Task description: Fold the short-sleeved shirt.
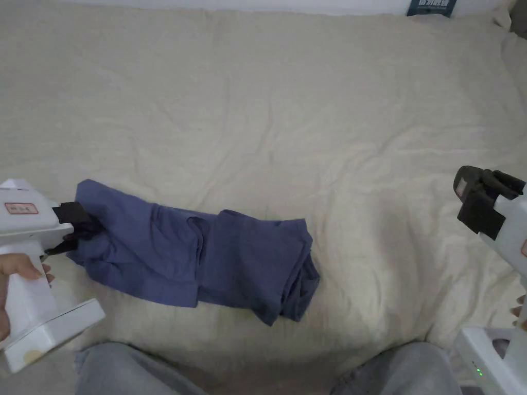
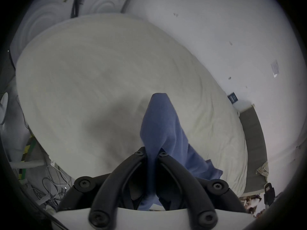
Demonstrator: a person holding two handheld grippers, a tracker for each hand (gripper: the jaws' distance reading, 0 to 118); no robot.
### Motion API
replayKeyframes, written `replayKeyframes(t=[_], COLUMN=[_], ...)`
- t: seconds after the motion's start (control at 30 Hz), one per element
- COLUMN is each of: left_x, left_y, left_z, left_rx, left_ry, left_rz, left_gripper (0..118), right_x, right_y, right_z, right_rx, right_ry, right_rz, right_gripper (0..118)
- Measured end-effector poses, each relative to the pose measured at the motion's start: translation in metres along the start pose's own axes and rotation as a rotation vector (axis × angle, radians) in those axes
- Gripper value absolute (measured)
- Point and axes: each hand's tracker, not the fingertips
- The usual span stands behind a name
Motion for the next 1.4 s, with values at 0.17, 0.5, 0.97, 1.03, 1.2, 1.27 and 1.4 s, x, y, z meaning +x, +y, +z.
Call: replayKeyframes(t=[0.17, 0.5, 0.97, 1.03, 1.2, 1.27, 1.4], left_x=[0.05, 0.18, 0.214, 0.217, 0.219, 0.216, 0.208], left_y=[-0.029, -0.135, -0.168, -0.172, -0.189, -0.206, -0.217], left_z=[0.027, -0.013, -0.051, -0.052, -0.098, -0.116, -0.129], left_rx=[0.025, -0.133, -0.116, 0.008, -0.125, -0.202, -0.133], left_ry=[-0.045, -0.21, -0.276, -0.182, -0.11, -0.102, -0.096], left_rz=[-0.216, -0.581, -0.556, -0.628, -0.606, -0.613, -0.541], left_gripper=[10, 10, 57, 18, 5, 3, 0], right_x=[-0.009, 0.002, 0.028, 0.026, 0.013, 0.008, 0.006], right_y=[0.001, -0.001, -0.008, -0.009, -0.009, -0.01, -0.011], right_z=[0.0, 0.018, 0.032, 0.027, 0.019, 0.017, 0.016], right_rx=[0.004, 0.016, 0.003, 0.002, -0.007, -0.01, -0.015], right_ry=[0.025, 0.002, -0.072, -0.063, -0.024, -0.023, -0.013], right_rz=[0.007, 0.0, -0.024, -0.034, -0.025, -0.014, -0.021], right_gripper=[2, 2, 2, 2, 2, 2, 2])
